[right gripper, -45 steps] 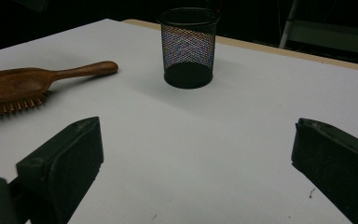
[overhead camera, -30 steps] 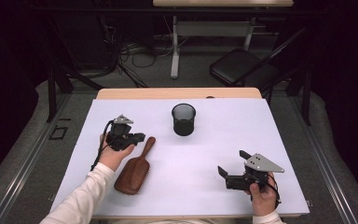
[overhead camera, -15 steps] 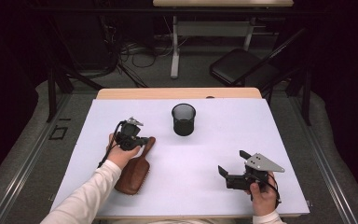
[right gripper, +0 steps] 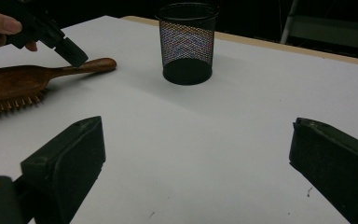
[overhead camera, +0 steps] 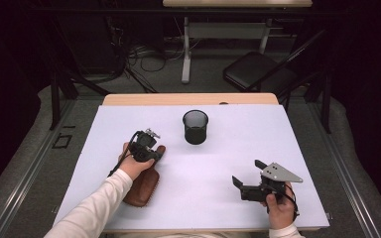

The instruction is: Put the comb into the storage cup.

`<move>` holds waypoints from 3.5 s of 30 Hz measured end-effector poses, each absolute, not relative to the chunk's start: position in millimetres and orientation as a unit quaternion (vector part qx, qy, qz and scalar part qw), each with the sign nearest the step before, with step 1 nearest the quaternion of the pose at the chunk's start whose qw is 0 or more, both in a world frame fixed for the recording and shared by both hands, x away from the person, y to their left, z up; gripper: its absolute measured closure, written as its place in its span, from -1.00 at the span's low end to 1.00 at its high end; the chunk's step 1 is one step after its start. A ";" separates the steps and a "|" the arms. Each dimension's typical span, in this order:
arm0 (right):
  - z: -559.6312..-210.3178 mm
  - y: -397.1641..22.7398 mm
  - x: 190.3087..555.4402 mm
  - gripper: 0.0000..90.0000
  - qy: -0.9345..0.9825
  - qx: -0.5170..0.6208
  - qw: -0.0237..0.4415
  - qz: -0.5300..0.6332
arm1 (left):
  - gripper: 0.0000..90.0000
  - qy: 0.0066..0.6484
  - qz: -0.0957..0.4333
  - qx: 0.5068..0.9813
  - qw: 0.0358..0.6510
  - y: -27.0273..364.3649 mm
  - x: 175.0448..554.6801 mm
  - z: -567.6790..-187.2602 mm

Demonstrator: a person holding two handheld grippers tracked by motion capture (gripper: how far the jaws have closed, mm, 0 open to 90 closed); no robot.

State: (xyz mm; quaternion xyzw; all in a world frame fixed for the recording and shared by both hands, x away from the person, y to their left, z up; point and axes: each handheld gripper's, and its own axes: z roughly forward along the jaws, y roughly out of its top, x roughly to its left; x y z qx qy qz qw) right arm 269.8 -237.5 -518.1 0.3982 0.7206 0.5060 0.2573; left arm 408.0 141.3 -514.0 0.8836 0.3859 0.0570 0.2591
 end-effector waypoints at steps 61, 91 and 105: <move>-519.0 -237.9 271.0 -0.86 0.722 0.401 0.249 0.506 | 1.00 0.419 0.080 0.885 0.185 196.5 410.4 -521.5; -519.8 -236.9 271.4 -0.85 0.721 0.404 0.246 0.505 | 1.00 0.414 0.057 0.882 0.217 232.0 366.9 -527.7; -520.0 -236.5 271.5 -0.84 0.721 0.406 0.245 0.506 | 1.00 0.412 0.056 0.874 0.251 240.0 343.0 -532.2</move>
